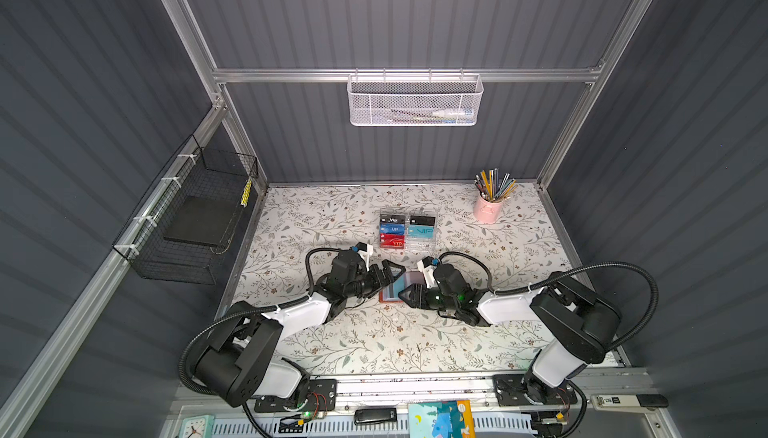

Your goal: Take the credit cards out of the card holder

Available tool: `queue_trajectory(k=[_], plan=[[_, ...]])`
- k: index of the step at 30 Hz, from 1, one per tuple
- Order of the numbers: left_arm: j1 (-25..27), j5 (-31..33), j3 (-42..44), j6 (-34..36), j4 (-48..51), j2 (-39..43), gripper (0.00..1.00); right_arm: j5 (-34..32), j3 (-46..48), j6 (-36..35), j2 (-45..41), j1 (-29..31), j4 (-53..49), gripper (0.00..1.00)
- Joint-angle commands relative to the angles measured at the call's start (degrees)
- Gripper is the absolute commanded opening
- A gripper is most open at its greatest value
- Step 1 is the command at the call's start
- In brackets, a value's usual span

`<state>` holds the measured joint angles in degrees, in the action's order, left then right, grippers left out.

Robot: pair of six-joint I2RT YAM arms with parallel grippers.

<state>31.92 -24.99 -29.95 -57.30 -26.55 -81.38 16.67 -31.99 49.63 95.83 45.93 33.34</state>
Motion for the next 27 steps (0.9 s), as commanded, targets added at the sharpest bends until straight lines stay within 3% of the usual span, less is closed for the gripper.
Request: queue_trajectory(k=[1, 10, 17, 27], plan=[[-0.8, -1.5, -1.7, -0.8, -3.3, -1.4, 1.0, 2.0, 0.8, 2.3, 1.6, -0.6, 5.7, 0.53], [-1.7, -2.1, -0.5, -1.8, -8.5, -7.6, 1.0, 2.0, 2.2, 5.7, 5.8, -1.4, 12.8, 0.46], [-2.2, -2.9, 0.6, -2.2, -11.2, -10.5, 1.0, 5.6, 3.7, 8.8, 9.1, -2.3, 20.3, 0.4], [-2.3, -2.9, 2.2, -2.2, -13.1, -12.1, 1.0, 6.2, 3.5, 9.5, 10.8, -2.8, 22.1, 0.33]])
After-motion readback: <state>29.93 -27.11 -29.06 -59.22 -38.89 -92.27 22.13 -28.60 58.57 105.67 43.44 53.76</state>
